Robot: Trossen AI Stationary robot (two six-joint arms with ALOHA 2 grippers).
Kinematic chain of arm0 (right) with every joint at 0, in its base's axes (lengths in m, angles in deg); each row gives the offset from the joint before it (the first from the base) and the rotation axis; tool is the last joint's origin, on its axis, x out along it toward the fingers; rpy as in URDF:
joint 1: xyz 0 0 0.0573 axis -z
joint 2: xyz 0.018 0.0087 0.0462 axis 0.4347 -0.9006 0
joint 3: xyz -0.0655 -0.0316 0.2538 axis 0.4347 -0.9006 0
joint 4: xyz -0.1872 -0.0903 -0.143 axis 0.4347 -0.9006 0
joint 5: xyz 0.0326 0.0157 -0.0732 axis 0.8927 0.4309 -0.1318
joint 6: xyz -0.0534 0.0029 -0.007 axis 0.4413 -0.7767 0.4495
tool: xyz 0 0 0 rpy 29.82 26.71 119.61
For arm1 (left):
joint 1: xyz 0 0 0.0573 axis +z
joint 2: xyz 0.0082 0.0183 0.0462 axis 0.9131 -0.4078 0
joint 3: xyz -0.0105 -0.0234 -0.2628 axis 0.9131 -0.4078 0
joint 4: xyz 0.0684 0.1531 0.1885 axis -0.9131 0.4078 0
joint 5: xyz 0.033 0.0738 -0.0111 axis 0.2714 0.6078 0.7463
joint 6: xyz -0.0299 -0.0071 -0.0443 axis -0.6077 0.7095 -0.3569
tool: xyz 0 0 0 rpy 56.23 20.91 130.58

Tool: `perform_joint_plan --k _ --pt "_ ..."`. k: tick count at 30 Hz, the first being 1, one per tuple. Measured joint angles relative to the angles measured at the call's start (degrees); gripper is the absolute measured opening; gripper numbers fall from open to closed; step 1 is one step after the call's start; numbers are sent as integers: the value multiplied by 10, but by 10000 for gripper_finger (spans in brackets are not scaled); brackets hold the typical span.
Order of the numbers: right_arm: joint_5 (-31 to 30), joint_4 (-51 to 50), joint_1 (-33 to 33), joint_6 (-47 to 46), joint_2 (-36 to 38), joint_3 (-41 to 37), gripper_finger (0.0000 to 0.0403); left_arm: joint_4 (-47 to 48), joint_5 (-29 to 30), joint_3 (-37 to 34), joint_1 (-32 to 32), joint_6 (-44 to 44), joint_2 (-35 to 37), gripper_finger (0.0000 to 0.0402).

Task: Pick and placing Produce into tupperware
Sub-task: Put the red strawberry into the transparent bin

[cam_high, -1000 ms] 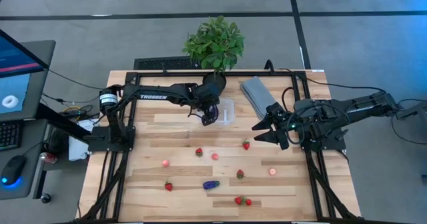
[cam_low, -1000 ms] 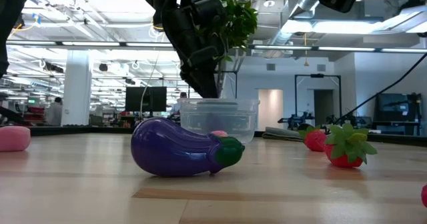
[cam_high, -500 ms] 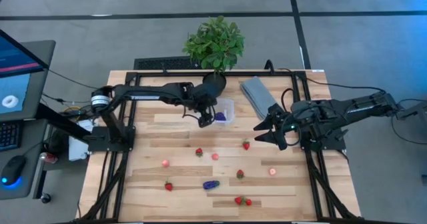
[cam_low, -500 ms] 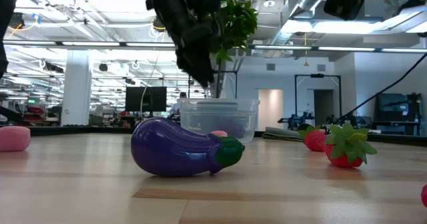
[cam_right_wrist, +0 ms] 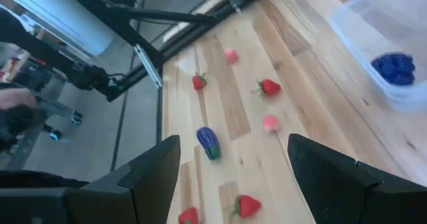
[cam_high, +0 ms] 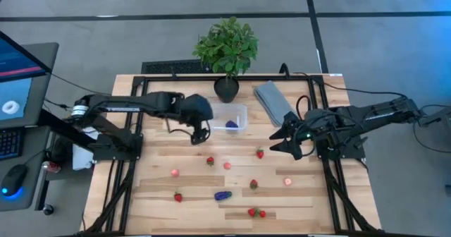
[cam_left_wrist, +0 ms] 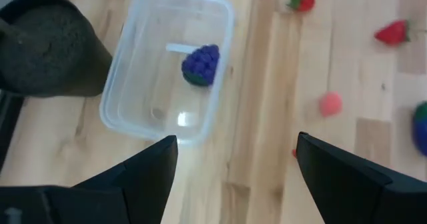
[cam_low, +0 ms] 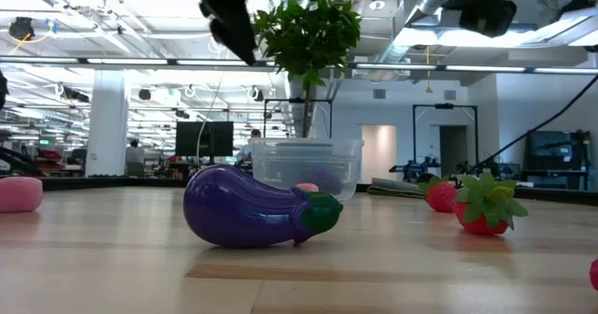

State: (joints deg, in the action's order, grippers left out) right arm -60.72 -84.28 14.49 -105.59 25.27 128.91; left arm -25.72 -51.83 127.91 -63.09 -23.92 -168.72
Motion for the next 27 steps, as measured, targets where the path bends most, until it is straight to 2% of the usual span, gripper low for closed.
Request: perform_joint_plan --k 4,9,13,21,24,27 --pt "-4 -53 -15 -13 0 -1 300 5 33 -44 -41 -49 49 294" --pt "-48 -116 -54 -29 0 -2 300 -9 93 -133 -88 -143 129 294" --pt "-122 -161 -100 -43 0 -2 300 -44 156 -214 -135 -236 200 294" --pt "-343 -240 -196 -143 -6 -2 300 -116 273 -329 -234 -374 295 294" --pt "-380 -262 -212 -209 -26 -2 300 -115 303 -351 -260 -401 305 294" --pt "-384 -269 -212 -283 -64 -2 300 -113 324 -363 -279 -416 308 294"
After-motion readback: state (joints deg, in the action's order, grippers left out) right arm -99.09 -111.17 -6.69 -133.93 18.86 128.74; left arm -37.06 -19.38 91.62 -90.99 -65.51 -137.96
